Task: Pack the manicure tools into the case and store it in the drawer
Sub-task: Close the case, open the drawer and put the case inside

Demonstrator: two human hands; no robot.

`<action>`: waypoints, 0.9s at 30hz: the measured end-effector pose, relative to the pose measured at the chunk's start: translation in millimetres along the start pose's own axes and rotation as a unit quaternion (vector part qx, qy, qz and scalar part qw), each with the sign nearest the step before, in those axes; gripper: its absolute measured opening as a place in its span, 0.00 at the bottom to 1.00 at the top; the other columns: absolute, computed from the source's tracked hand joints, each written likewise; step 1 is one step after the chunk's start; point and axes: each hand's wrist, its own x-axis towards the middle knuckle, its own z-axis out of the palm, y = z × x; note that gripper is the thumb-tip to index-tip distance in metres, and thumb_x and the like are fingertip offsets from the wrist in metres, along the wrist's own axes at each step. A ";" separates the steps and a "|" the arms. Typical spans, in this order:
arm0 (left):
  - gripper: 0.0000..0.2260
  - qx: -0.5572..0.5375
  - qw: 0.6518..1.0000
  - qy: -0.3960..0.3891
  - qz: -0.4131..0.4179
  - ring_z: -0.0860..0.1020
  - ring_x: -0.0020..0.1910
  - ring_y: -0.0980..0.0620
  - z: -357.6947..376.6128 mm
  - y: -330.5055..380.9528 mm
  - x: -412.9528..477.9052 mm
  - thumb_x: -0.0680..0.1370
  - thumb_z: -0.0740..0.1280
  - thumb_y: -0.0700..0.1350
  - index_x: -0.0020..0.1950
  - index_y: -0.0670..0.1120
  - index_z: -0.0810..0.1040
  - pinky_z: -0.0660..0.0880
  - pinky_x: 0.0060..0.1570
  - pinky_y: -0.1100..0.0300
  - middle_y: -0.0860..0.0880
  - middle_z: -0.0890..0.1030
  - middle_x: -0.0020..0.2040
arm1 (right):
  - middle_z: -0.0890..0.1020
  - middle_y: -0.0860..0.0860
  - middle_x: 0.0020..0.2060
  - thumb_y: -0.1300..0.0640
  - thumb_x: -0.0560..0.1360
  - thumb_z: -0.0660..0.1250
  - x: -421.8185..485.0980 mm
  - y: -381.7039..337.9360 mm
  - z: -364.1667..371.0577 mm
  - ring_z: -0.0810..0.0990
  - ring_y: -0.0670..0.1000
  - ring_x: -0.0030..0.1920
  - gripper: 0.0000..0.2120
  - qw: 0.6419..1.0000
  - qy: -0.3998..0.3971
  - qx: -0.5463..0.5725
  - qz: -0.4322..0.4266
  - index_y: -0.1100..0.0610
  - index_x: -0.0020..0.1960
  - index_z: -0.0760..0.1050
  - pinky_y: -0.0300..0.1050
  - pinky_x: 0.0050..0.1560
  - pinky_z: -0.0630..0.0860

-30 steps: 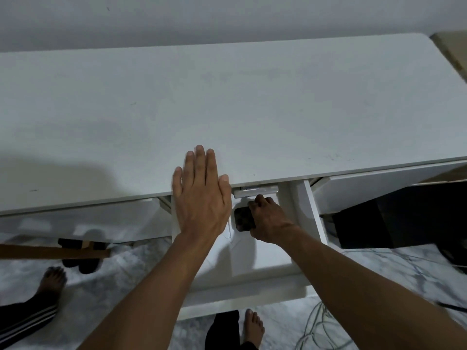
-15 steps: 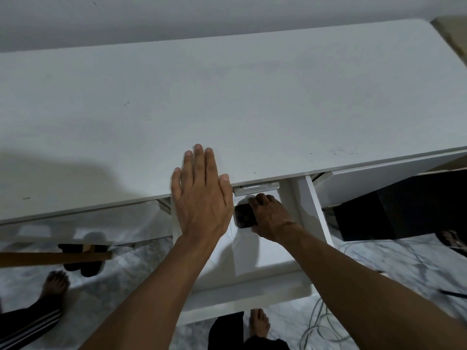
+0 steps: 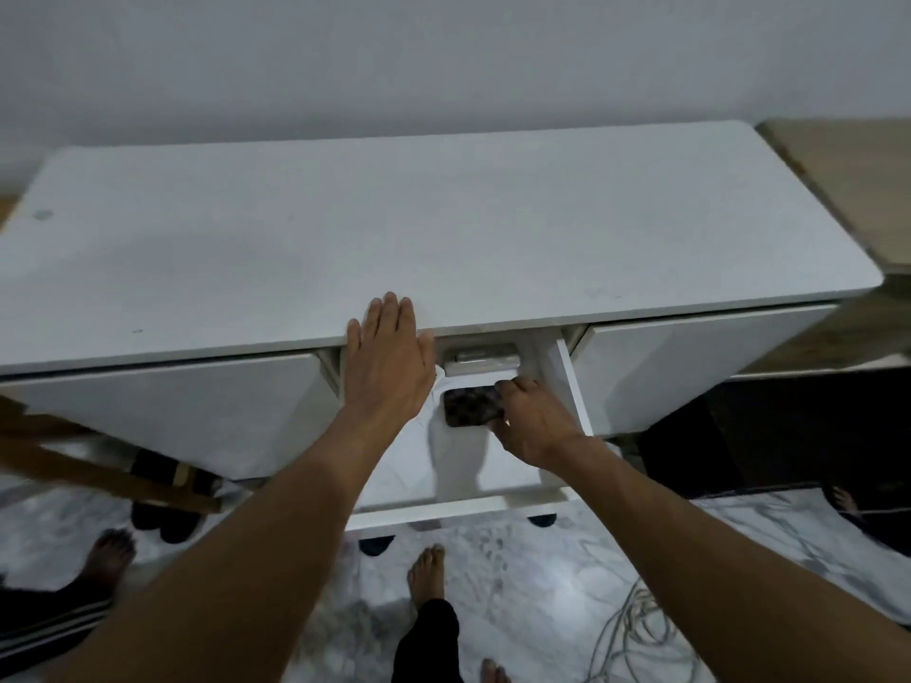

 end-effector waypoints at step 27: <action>0.29 -0.010 0.999 -0.049 -0.012 0.69 0.70 0.41 45.7 26.7 -234.4 0.78 0.50 0.53 0.72 0.37 0.66 0.64 0.65 0.43 0.39 0.69 0.71 | 0.48 0.55 0.79 0.48 0.82 0.54 -168.1 8.2 49.2 0.45 0.55 0.79 0.32 0.999 0.024 -0.024 -0.003 0.59 0.78 0.44 0.54 0.77 0.48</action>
